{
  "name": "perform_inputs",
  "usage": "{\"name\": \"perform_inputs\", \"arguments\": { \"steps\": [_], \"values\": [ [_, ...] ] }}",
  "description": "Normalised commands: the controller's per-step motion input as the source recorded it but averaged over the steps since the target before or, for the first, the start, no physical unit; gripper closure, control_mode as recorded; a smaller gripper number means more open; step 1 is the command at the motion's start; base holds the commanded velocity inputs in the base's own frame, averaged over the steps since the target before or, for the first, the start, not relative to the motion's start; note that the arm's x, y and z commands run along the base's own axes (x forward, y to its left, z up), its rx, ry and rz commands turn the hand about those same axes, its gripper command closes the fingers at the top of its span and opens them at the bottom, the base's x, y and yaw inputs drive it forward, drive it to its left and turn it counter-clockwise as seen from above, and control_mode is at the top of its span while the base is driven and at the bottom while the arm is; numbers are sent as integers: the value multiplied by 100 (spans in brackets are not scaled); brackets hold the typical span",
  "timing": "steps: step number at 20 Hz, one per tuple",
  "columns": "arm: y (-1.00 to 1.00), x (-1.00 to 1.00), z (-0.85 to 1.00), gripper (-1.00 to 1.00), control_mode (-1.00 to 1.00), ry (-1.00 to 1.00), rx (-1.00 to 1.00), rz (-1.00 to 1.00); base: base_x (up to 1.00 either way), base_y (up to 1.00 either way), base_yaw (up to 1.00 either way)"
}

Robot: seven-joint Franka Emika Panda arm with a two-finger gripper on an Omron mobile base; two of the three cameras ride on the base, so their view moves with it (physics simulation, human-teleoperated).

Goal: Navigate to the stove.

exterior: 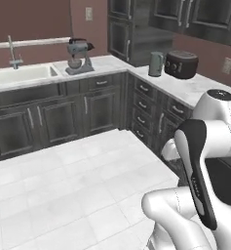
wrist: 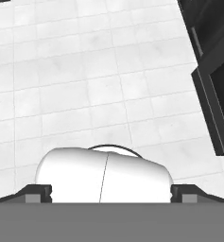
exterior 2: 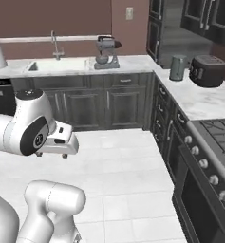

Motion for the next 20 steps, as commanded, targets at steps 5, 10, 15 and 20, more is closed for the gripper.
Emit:
{"name": "perform_inputs", "arguments": {
  "steps": [5, 10, 15, 20],
  "values": [
    [0, 0, 0, -100, 100, 0, 0, 0, 80, -6, -61],
    [0, 0, 0, -100, 100, 0, 0, 0, 66, -14, -61],
    [0, 0, 0, -100, 100, 0, 0, 0, 64, -16, -61],
    [0, 0, 0, -100, 100, 0, 0, 0, 76, -4, -60]
  ]
}}
